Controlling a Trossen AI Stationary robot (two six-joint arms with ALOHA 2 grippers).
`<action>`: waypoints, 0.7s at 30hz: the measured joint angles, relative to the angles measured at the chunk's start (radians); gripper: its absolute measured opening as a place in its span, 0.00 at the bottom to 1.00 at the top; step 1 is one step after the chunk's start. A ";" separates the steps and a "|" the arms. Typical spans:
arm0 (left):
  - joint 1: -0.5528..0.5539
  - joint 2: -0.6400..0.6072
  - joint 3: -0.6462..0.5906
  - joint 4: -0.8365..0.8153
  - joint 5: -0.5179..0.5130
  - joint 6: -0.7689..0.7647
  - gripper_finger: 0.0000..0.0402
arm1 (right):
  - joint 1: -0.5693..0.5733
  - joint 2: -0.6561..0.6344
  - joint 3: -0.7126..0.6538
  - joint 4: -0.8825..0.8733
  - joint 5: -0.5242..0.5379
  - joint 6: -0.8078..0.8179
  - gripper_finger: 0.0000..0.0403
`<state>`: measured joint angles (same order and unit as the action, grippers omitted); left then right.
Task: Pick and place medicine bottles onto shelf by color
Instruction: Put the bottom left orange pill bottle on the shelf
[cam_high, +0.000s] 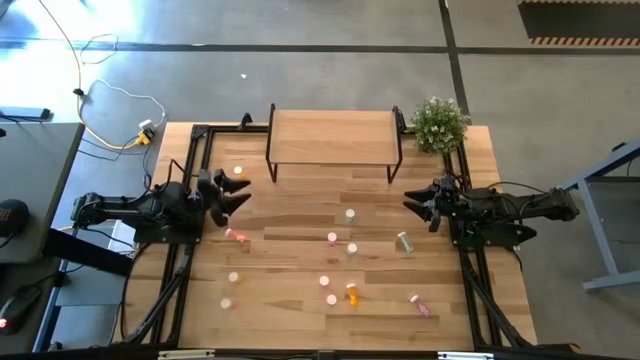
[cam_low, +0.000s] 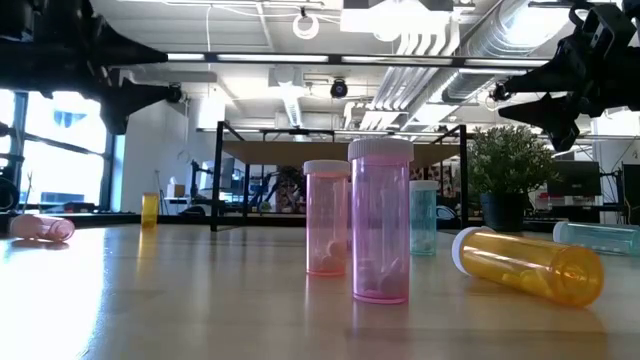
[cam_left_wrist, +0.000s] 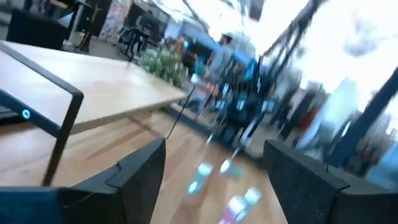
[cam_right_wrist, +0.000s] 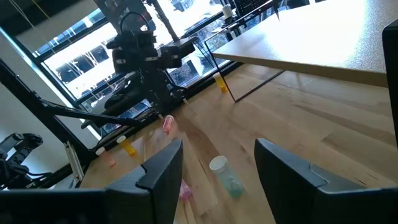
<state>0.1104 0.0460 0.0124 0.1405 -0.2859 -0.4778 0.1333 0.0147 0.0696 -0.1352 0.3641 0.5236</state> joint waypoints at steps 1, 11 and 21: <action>0.000 0.000 0.000 0.023 -0.012 -0.027 0.65 | 0.000 0.000 0.000 0.000 0.000 0.000 0.47; 0.000 0.005 0.066 0.147 -0.013 0.059 0.65 | 0.000 0.000 0.000 0.000 0.000 0.000 0.47; 0.000 0.176 0.359 -0.198 -0.011 0.088 0.62 | 0.000 0.000 0.000 0.000 0.000 0.000 0.47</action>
<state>0.1101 0.2223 0.3716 -0.0579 -0.2970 -0.3898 0.1337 0.0147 0.0696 -0.1349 0.3641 0.5235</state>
